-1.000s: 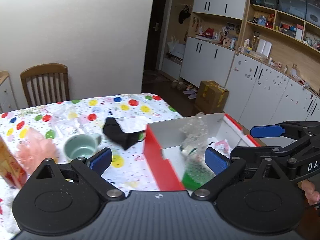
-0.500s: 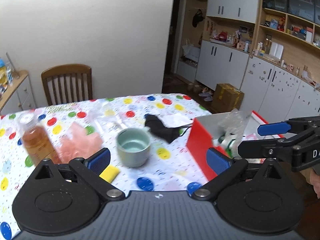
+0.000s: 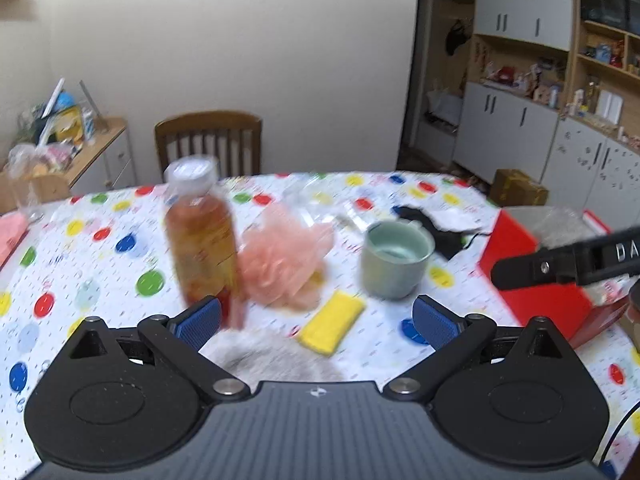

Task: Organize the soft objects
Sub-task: 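Withdraw both open tools from the box toward the remaining table items, then grasp the white fuzzy towel with the left tool while the right tool grasps the yellow sponge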

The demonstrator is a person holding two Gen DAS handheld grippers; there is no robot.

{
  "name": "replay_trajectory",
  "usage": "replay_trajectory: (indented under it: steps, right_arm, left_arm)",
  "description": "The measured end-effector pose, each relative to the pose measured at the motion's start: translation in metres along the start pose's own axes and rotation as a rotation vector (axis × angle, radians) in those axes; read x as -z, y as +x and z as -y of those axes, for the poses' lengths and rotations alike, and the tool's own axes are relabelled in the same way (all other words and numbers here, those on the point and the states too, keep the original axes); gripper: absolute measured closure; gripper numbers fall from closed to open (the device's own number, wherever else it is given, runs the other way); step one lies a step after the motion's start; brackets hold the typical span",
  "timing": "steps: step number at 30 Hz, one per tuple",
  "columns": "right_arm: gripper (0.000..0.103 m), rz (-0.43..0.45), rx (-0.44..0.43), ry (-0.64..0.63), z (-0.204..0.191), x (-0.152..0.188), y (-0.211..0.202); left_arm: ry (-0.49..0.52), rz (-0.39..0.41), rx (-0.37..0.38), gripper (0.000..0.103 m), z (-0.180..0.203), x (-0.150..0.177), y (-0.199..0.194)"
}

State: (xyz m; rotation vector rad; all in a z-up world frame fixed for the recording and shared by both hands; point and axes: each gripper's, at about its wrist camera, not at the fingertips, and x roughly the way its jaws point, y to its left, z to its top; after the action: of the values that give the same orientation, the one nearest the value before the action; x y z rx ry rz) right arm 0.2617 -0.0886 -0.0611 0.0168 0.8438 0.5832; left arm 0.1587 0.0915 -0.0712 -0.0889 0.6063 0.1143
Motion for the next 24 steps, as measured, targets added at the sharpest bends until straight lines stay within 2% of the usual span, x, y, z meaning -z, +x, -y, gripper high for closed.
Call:
replay_trajectory:
  steps: [7, 11, 24]
  right_arm:
    - [0.0, -0.043, 0.03, 0.022, -0.019, -0.003, 0.047]
    - [0.003, -0.08, 0.035, 0.086, -0.023, -0.007, 0.076]
    - [0.012, -0.176, 0.13, 0.117, -0.038, -0.011, 0.157]
  left_arm:
    - [-0.06, -0.059, -0.038, 0.0, -0.034, 0.025, 0.026]
    - [-0.09, -0.095, -0.066, 0.0, -0.048, 0.033, 0.042]
    - [-0.068, -0.164, -0.074, 0.0, -0.056, 0.052, 0.084]
